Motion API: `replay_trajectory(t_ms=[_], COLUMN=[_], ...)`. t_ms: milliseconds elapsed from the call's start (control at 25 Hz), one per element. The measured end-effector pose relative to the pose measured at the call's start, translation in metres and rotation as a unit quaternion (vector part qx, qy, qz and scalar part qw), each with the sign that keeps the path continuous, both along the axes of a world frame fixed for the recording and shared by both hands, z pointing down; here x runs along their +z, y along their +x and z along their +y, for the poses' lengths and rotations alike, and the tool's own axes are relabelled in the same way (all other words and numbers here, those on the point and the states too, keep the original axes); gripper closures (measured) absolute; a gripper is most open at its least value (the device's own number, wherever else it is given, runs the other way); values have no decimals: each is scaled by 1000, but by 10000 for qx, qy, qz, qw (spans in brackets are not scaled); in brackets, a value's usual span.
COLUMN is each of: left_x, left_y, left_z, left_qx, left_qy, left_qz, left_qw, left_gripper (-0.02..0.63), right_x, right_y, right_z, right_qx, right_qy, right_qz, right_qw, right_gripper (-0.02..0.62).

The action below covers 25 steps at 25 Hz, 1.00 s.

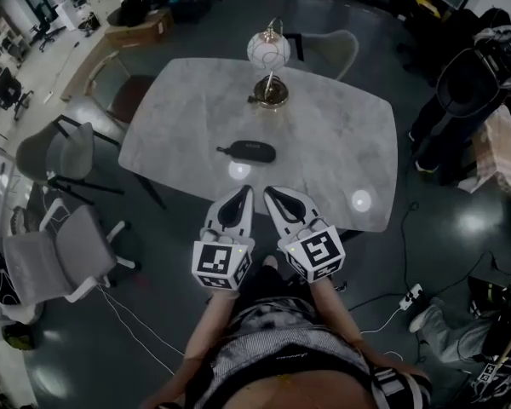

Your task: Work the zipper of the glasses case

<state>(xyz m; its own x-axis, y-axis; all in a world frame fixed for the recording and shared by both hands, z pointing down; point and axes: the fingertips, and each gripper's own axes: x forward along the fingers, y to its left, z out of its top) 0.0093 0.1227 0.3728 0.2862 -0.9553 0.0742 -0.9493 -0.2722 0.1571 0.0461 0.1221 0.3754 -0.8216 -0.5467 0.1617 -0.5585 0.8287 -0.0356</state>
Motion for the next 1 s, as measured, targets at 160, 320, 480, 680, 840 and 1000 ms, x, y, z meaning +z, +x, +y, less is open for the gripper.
replay_trajectory(t_ms=[160,320,480,680,840,1000], left_x=[2,5,3,6,5,6], left_y=[-2,-5,-17,-41,-58,-75], left_z=[-13,-29,-51,-83,-108,-124], left_qx=[89,276,500,738,974,1199], left_qy=[1,8,28,-32,-63,-19], left_qz=[2,0,42,98,136,156], left_qw=[10000,9996,9987,9972,9951,9927], left_gripper=[600,600,600,600,600,600], right_x=[4,7,5,4,3,4], right_y=[2,-1,-12,-34,-45,-50], right_z=[-13,-29,-50,-78,-102,-122], right_qx=[142,341,538,767,1031,1370], right_qy=[-64,-84,-81,-52,-30,7], right_qz=[-8,-24,-25,45,105,164], right_qw=[9999,9994,9985,9970,9946,9904], right_gripper=[533,532,533,532,532,532])
